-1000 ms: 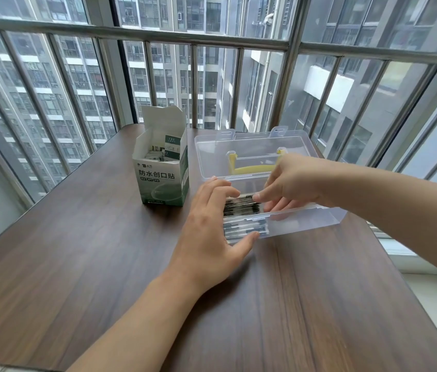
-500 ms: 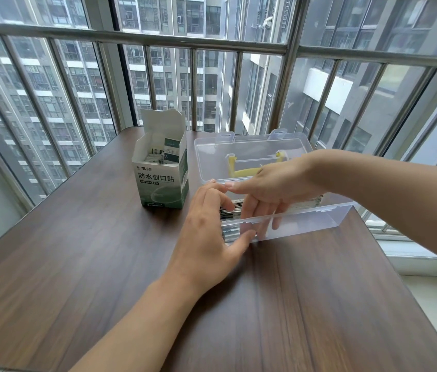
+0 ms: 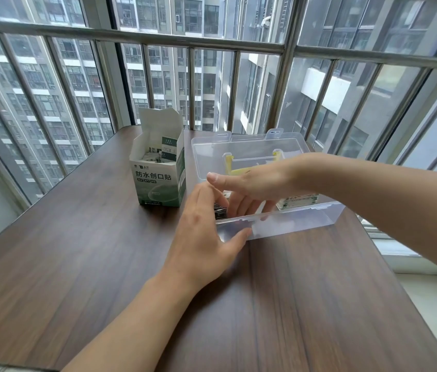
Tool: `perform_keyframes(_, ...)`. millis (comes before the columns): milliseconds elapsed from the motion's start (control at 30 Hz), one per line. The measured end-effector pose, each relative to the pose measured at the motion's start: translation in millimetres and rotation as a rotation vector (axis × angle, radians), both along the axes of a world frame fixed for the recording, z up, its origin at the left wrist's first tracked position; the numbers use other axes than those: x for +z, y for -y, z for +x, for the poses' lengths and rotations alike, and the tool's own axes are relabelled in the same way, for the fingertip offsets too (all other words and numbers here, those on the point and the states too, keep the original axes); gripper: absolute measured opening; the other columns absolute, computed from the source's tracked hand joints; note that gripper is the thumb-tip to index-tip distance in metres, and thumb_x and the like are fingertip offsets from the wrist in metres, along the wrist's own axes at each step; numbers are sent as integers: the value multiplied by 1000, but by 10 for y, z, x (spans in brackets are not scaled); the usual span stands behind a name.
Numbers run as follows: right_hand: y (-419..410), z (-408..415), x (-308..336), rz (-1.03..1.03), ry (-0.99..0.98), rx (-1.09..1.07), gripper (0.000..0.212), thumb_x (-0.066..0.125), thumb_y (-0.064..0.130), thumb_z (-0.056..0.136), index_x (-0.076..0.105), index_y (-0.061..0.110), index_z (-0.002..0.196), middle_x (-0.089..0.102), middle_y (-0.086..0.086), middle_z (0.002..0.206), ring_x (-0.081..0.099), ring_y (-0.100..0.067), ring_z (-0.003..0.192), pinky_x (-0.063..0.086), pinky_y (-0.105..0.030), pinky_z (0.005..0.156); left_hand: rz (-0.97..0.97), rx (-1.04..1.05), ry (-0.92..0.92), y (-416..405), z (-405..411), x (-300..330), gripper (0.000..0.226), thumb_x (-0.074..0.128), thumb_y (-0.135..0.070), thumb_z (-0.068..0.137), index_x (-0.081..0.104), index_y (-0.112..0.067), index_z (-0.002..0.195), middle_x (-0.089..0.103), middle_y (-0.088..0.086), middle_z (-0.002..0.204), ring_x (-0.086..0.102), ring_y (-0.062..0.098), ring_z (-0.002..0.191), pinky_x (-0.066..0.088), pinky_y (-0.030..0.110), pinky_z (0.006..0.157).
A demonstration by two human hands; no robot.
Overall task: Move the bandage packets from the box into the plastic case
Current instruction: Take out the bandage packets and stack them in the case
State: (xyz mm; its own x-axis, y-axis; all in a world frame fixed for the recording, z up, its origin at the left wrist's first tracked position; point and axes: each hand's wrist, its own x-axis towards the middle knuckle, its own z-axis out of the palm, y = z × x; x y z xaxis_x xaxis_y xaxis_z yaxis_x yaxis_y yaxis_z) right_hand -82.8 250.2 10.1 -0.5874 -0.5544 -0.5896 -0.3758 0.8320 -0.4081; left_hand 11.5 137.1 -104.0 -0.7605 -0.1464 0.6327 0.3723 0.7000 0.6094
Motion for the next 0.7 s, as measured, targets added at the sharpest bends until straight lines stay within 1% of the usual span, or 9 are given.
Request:
perform_keyframes(133, -17, 22, -46, -59, -51, -13, 89, 16, 76, 92, 63, 9, 128, 67, -5, 124, 62, -21, 117, 55, -43, 98, 25, -3, -19, -2, 14, -4, 56, 85, -27, 68, 40, -27, 102, 48, -8, 98, 47, 7, 88, 36, 7, 79)
perform_keyframes(200, -70, 19, -72, -101, -77, -1, 86, 19, 78, 90, 66, 12, 121, 69, -3, 119, 63, -18, 116, 58, -45, 93, 26, 7, -12, -1, 10, -9, 60, 83, -32, 67, 37, -30, 107, 49, -10, 102, 49, 9, 92, 36, 7, 82)
perform_keyframes(333, -175, -10, -100, -142, -42, -32, 99, 19, 84, 80, 71, 7, 114, 73, -11, 111, 70, -23, 103, 61, -48, 87, 52, 2, -8, -2, -4, -28, 62, 82, -34, 67, 36, -28, 108, 49, -10, 107, 53, 11, 99, 38, 10, 87)
perform_keyframes(400, -181, -5, -124, -142, -49, -35, 96, 18, 81, 85, 67, 5, 120, 70, -13, 118, 68, -26, 108, 60, -48, 87, 48, 7, -10, 4, -3, -32, 63, 84, -34, 67, 36, -27, 108, 49, -9, 107, 53, 12, 99, 39, 12, 87)
perform_keyframes(467, -166, 23, -139, -126, -42, -8, 88, 17, 75, 92, 56, 11, 137, 64, -10, 131, 66, -30, 114, 59, -46, 91, 50, 11, -11, 3, 3, -20, 67, 86, -32, 67, 33, -33, 108, 50, -11, 107, 53, 9, 98, 37, 9, 86)
perform_keyframes(533, -148, 48, -153, -125, -26, 31, 79, 15, 72, 94, 39, 24, 152, 57, -4, 139, 70, -31, 105, 59, -44, 92, 47, 8, -16, 1, 5, -15, 71, 87, -30, 67, 31, -39, 109, 51, -13, 106, 52, 6, 98, 36, 7, 86)
perform_keyframes(567, -139, 58, -154, -123, -24, 43, 80, 15, 73, 94, 37, 23, 153, 56, -1, 139, 72, -30, 99, 59, -43, 91, 40, 8, -16, 1, 8, -15, 72, 88, -29, 66, 30, -40, 108, 50, -16, 105, 52, 5, 97, 36, 6, 86)
perform_keyframes(633, -133, 56, -161, -118, -24, 44, 84, 15, 73, 94, 45, 16, 147, 57, 5, 132, 74, -28, 92, 59, -39, 90, 33, 11, -12, 4, 11, -20, 73, 88, -29, 66, 29, -40, 108, 47, -22, 103, 51, 4, 95, 36, 6, 84)
perform_keyframes(700, -140, 53, -163, -146, -20, 30, 76, 16, 72, 95, 58, 19, 129, 64, 5, 118, 73, -29, 95, 59, -39, 89, 39, 8, -7, 8, 6, -25, 72, 88, -29, 66, 31, -38, 109, 47, -21, 104, 51, 4, 97, 36, 7, 85)
